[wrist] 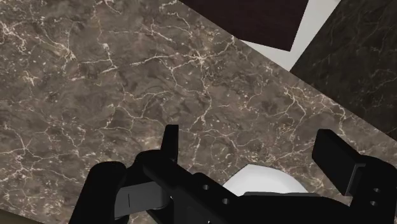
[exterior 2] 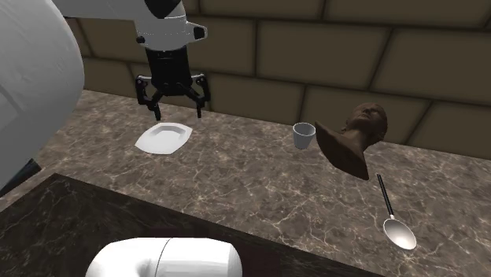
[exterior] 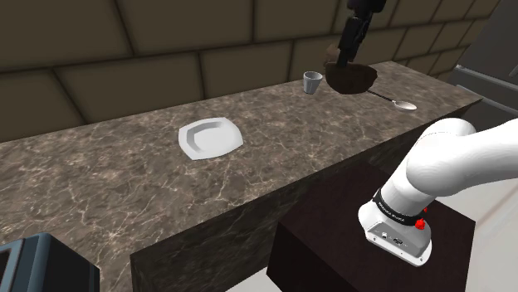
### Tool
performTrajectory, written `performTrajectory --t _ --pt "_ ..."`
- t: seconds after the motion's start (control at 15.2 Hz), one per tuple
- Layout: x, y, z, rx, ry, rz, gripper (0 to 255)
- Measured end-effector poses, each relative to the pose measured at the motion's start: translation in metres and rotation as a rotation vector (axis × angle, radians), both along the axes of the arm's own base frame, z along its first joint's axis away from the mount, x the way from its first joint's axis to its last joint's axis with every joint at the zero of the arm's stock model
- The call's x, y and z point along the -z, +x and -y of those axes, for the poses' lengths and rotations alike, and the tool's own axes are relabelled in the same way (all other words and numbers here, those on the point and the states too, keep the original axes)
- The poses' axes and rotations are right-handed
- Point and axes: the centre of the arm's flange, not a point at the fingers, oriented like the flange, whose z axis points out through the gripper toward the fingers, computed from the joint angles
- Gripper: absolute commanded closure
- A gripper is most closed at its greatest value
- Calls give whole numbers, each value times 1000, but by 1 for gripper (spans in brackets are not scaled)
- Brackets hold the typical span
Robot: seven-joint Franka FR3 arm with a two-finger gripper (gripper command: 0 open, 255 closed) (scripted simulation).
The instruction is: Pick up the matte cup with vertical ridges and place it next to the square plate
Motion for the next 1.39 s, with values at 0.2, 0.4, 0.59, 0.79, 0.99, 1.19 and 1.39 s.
performTrajectory --t 0.2,0.4,0.59,0.79,0.99,1.19,1.39 --pt "9 10 8 2 -7 -3 0" --pt "25 29 29 6 -23 -9 0" --pt "45 56 53 10 -40 -16 0" --pt "64 81 76 13 -58 -22 0" --pt "87 104 97 17 -76 -29 0" --pt "102 129 125 21 -94 -35 0" --pt "124 149 147 24 -111 -42 0"
